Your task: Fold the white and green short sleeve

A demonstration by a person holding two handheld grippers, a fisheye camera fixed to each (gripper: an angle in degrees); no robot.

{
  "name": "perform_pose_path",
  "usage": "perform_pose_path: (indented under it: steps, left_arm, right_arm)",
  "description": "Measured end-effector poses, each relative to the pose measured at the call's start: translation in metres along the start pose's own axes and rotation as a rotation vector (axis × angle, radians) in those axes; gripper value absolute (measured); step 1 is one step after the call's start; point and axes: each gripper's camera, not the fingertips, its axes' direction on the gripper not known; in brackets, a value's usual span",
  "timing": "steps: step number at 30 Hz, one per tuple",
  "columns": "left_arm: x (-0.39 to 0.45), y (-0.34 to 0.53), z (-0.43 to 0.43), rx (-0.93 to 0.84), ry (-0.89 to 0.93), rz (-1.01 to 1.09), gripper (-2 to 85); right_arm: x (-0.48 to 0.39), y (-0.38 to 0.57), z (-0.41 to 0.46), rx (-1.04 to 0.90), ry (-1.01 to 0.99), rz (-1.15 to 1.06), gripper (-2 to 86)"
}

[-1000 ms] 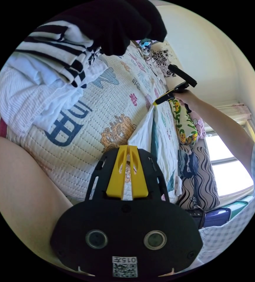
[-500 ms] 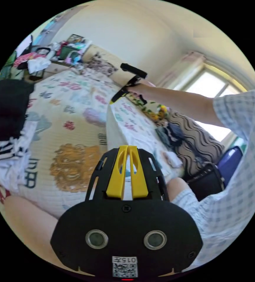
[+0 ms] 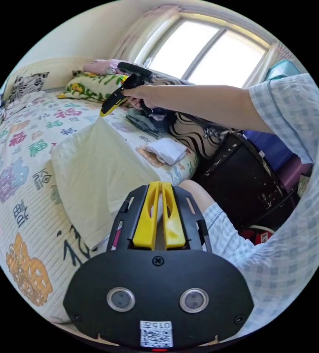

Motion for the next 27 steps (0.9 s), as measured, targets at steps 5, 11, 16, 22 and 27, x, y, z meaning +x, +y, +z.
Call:
perform_pose_path:
  steps: [5,11,16,22,27]
  left_arm:
    - [0.019,-0.03,0.101,-0.153,0.016,0.067,-0.5]
    - [0.024,-0.048,0.198,-0.289,-0.043,0.119,1.2]
    - [0.006,-0.046,0.252,-0.458,0.057,0.139,4.6]
    - [-0.043,-0.043,0.166,-0.268,-0.069,-0.009,7.4]
    - [-0.144,-0.009,0.122,-0.209,-0.17,-0.474,13.2]
  right_arm:
    - [0.107,0.075,-0.02,0.076,-0.088,0.149,0.0]
    - [0.181,0.122,-0.028,0.078,-0.16,0.251,4.4]
    - [0.212,0.173,-0.064,0.167,-0.176,0.317,5.7]
    - [0.188,0.291,-0.114,0.22,-0.242,0.238,7.8]
    - [0.186,0.37,-0.102,0.135,-0.4,0.366,10.7]
